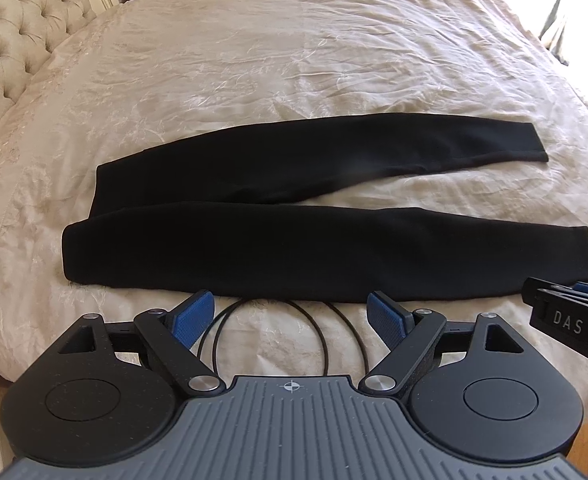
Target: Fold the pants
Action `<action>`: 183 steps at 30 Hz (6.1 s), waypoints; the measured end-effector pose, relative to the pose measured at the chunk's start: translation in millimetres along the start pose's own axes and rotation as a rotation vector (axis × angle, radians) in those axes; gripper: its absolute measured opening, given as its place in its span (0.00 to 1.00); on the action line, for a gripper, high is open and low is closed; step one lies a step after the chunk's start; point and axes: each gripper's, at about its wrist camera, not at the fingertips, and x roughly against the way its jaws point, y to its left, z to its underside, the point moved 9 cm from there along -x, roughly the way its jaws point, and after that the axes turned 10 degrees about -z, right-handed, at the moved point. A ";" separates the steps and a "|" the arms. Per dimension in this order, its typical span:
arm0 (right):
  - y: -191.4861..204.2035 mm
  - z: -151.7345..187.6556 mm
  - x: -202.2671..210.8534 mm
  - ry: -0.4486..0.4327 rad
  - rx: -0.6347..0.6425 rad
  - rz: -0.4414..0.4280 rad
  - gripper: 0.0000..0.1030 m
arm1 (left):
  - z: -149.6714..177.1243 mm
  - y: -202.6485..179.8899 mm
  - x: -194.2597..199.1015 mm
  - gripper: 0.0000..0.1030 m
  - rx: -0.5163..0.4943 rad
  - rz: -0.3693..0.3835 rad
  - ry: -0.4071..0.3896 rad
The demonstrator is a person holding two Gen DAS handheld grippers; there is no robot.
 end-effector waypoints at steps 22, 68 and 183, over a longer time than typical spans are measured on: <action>-6.0 7.8 1.1 0.056 0.002 0.011 0.51 | 5.9 -4.2 6.2 0.81 0.009 -0.018 -0.002; 7.5 37.0 -36.8 0.230 -0.002 -0.112 0.51 | 43.9 3.9 -14.9 0.81 0.043 -0.040 0.183; -31.6 -99.7 -181.1 0.048 -0.109 0.161 0.26 | 7.0 8.0 -203.5 0.11 -0.165 0.167 0.311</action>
